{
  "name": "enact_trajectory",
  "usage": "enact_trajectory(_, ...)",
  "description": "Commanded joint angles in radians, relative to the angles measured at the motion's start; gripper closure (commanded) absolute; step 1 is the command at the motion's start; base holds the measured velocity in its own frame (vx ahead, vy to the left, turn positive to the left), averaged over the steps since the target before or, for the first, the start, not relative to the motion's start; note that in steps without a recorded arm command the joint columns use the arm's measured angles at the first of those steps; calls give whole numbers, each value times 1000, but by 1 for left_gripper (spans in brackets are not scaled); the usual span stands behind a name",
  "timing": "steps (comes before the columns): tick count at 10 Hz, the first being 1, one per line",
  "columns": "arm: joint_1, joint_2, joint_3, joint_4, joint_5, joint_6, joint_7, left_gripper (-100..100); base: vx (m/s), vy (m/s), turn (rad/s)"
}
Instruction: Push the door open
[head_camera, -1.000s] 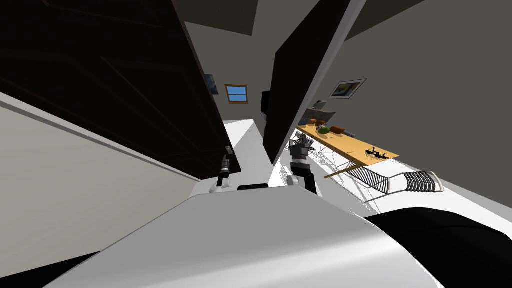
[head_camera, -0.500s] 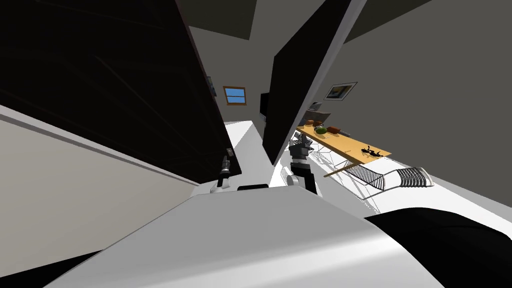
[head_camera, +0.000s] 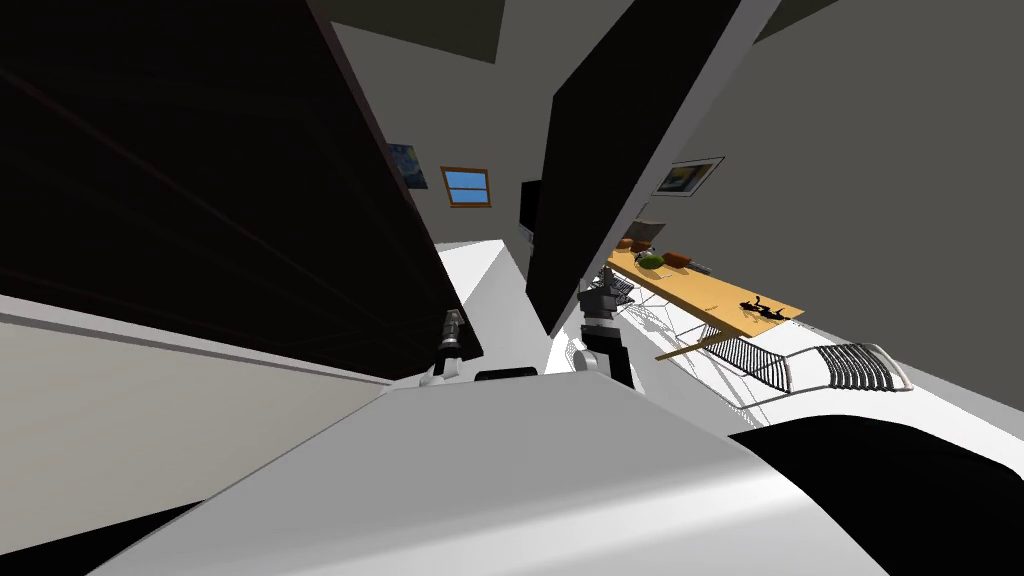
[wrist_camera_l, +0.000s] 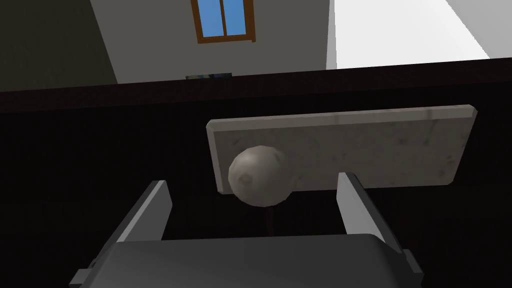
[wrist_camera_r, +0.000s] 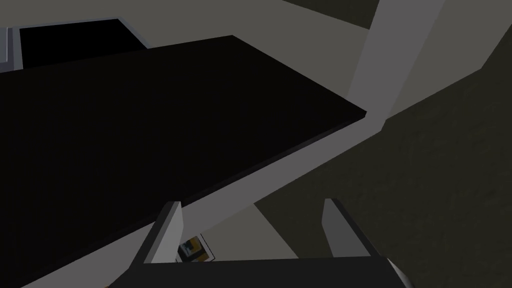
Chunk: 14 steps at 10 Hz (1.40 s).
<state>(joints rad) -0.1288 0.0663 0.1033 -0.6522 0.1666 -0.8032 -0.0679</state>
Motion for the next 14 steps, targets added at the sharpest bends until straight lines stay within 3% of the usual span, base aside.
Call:
enact_trajectory(1,1,-3,3,5,2,-5,0,-100,187,84,-37)
enact_trajectory(2,1,-2,2,1,1,-2,0,-100,79,34,-7)
enact_trajectory(3,1,-2,2,1,1,-2,0,100,-17,-9,6)
enact_trajectory(8,1,-2,2,1,1,-2,0,100,-13,-5,0)
enact_trajectory(14,3,16,23,9,21,0,-6,100,164,-17,51)
